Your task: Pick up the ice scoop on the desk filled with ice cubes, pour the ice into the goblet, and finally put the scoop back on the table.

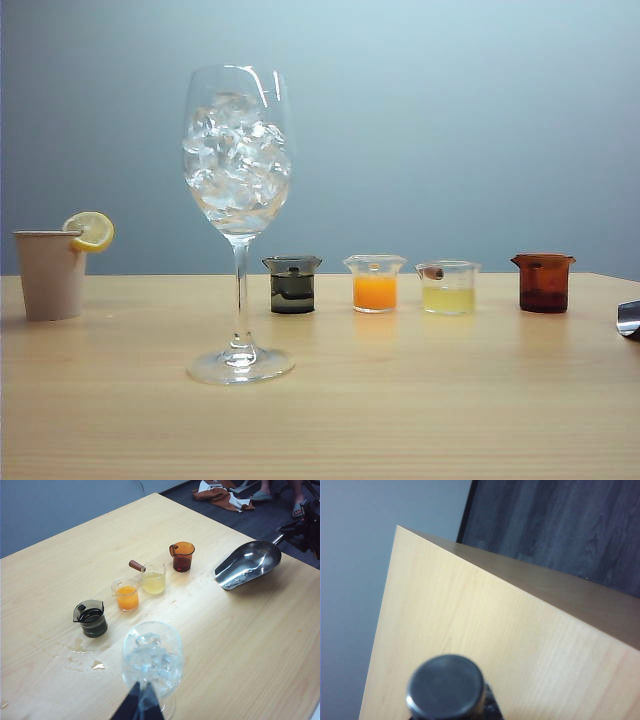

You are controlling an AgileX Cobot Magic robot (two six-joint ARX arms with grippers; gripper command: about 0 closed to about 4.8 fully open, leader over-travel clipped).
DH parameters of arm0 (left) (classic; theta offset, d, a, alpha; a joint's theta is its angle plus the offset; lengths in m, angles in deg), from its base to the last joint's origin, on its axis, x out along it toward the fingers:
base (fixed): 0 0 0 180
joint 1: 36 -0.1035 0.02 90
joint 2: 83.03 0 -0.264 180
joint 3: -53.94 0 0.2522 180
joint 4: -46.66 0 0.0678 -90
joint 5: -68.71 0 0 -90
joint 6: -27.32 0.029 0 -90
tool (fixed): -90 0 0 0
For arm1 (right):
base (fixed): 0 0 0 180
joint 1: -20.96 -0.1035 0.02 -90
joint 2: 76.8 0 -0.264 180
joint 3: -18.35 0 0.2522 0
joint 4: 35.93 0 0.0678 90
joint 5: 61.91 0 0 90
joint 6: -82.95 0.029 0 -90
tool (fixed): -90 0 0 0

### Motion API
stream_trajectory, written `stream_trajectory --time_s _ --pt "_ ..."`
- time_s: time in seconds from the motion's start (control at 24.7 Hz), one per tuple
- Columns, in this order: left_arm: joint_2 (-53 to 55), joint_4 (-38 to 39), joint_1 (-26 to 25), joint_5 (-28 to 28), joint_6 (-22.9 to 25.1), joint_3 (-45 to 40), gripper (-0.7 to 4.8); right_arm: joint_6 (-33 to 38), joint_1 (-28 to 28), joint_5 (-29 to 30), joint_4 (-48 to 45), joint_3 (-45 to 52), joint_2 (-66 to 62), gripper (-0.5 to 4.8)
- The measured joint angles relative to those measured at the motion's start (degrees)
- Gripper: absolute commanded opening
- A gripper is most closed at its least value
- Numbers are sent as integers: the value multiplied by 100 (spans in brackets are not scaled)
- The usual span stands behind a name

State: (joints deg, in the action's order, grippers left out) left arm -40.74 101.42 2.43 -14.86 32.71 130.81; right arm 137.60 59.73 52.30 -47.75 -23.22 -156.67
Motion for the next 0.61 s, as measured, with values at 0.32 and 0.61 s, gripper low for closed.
stream_trajectory --time_s 0.32,0.61 --pt "0 0 0 0 0 0 -5 -144 9 114 -103 -17 -190 106" --pt "-2 0 0 0 0 0 -5 -225 9 262 -26 -7 -212 192"
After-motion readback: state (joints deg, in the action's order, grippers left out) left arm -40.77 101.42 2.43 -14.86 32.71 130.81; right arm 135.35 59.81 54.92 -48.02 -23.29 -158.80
